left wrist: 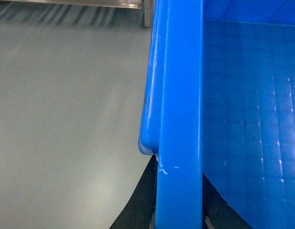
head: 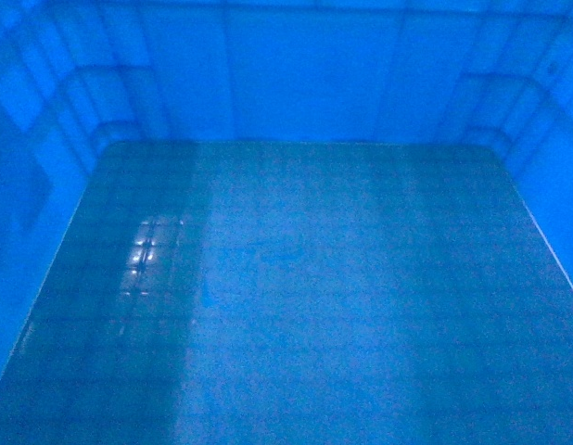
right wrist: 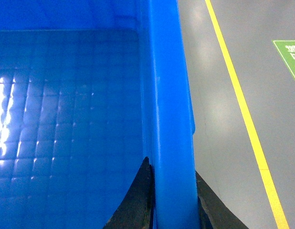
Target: Place box next to blue box on left shelf
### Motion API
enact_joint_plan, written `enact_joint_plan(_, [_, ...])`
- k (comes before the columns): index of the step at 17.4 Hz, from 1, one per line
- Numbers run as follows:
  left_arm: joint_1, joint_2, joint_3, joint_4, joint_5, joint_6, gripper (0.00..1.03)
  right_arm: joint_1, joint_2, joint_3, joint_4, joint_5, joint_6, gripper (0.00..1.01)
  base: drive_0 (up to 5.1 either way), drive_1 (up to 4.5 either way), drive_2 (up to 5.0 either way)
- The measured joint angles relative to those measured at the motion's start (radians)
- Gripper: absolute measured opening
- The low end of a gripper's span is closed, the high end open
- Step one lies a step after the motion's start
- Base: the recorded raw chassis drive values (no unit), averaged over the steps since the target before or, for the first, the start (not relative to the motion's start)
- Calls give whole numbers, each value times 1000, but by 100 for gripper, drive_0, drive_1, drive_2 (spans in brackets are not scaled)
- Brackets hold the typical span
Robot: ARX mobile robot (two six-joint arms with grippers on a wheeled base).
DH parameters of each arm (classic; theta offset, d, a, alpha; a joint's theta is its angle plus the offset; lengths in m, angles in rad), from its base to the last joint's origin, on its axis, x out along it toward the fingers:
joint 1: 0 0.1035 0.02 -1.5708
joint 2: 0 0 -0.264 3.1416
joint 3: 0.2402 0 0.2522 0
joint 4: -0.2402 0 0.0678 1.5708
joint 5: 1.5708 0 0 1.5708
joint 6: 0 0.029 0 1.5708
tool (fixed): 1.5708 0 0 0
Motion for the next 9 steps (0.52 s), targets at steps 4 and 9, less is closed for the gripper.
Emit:
enact_joint_plan(4, [0,0,0,0,0,0,8,0,0,0,-1,0,0,10,-12,399,-422])
enact_joint_plan(9, [0,0,0,-1,0,0,8,0,0,0,-2,0,0,10,-2,408,-413])
